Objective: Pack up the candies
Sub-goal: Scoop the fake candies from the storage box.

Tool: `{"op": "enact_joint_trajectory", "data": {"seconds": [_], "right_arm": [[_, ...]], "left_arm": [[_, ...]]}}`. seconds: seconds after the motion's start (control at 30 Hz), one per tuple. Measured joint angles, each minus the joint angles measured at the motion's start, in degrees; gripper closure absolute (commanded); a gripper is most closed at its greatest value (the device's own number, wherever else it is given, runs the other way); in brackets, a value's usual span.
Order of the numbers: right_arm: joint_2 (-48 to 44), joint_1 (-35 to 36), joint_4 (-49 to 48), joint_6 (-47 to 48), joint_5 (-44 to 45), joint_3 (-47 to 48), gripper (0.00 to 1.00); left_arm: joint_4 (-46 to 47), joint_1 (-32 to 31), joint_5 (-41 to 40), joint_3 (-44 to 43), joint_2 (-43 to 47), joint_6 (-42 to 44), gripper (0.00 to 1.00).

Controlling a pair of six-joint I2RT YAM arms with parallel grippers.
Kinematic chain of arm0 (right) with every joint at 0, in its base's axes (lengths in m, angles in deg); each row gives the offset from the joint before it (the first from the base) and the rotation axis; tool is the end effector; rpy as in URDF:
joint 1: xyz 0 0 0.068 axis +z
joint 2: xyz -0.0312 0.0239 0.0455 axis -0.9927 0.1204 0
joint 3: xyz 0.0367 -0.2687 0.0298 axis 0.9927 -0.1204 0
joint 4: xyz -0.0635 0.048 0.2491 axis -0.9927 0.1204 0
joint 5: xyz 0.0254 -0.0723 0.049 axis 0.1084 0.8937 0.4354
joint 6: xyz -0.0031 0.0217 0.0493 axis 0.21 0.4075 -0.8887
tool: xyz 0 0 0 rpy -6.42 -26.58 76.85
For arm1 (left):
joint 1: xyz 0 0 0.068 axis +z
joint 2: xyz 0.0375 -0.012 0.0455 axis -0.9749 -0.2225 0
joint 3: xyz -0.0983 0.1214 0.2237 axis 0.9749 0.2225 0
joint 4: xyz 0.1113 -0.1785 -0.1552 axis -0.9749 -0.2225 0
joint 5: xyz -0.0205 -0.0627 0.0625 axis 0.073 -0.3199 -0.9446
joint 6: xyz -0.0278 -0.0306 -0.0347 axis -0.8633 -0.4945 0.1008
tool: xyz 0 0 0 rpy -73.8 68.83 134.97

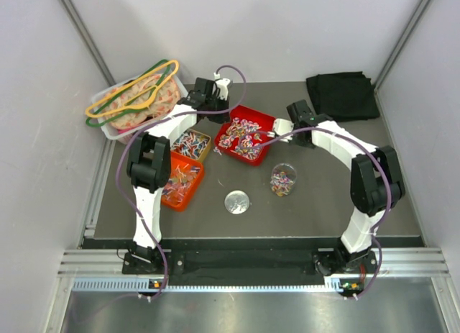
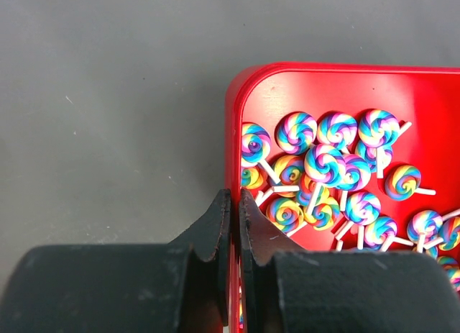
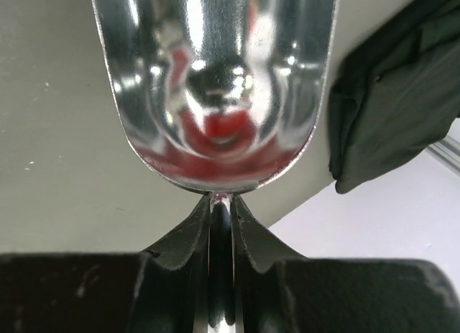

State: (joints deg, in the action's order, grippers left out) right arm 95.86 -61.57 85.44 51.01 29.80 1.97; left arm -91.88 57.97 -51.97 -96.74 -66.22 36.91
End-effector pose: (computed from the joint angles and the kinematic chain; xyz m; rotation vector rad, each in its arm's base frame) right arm 0.3489 0.1240 0.2185 -1.6322 2.1950 -0.6681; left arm 0.4661 -0.1751 0.2271 0.5305 2.2629 -0.5914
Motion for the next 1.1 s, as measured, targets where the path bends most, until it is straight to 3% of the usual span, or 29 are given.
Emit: {"op": "enact_joint_trajectory", "data": {"seconds": [0.8, 1.1], "right_arm": [[-5.01, 2.82, 7.67, -3.34, -8.02, 7.5, 1.0], [-5.92, 3.02, 7.15, -1.22, -3.41, 7.34, 1.0]], "left_arm": [[0.42, 0.11, 0.42, 0.35, 0.0, 0.07, 1.0], [0.44, 0.11, 0.28, 0.76, 0.0, 0.24, 1.0]]}}
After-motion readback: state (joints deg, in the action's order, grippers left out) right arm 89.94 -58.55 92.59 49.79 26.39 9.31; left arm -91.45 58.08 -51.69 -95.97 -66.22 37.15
